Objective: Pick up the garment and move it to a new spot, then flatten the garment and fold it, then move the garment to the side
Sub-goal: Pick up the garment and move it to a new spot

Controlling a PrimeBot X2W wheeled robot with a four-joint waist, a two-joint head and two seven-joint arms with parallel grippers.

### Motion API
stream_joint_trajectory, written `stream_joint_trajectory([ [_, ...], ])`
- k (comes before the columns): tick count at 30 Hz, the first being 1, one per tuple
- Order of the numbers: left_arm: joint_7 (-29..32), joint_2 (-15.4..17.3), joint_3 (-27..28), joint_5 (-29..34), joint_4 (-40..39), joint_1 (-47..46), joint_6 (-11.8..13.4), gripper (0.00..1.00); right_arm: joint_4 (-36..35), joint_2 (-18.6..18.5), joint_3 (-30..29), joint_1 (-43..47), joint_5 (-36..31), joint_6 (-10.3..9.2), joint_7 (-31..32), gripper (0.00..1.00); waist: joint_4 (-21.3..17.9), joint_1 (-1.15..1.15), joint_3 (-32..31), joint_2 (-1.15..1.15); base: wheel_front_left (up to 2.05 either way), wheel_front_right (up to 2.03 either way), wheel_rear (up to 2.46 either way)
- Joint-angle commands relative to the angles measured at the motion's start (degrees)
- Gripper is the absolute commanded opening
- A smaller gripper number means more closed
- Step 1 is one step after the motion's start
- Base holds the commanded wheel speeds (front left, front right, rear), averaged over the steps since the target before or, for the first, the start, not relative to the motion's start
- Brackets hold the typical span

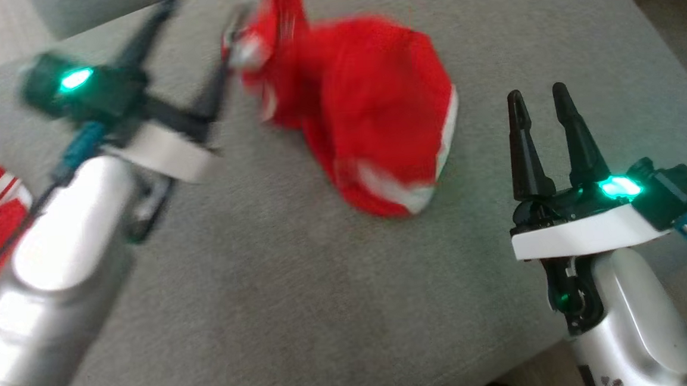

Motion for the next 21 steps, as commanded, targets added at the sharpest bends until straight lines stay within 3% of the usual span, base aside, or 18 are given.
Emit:
stream_joint_trajectory([
  [1,-0.69,2.21,2.65,0.33,-0.54,-1.40,0.91,1.00,-2.14,-0.18,0.97,-1.94,0.05,-0.04,-0.60,1.00,1.18,0.00,0.14,0.00,0.00,0.00,0.00],
  [6,-3.18,2.95,6.26,-1.30,2.19,1.74,3.67,1.00,-1.47,-0.18,-0.33,-1.40,-1.41,-0.04,-0.60,1.00,6.00,0.00,-1.07,0.00,0.00,0.00,0.00],
  [12,-4.18,3.43,11.54,-2.92,-3.20,10.93,6.63,1.00,0.36,-0.18,-1.92,-0.32,-4.60,-0.04,-0.60,1.00,12.69,0.00,-5.05,0.00,0.00,0.00,0.00],
  [21,-4.22,-0.92,18.96,-2.42,-15.42,33.13,8.95,1.00,4.85,-0.18,-2.80,3.46,-9.04,-0.04,-0.60,1.00,20.72,0.00,-11.46,0.00,0.00,0.00,0.00],
])
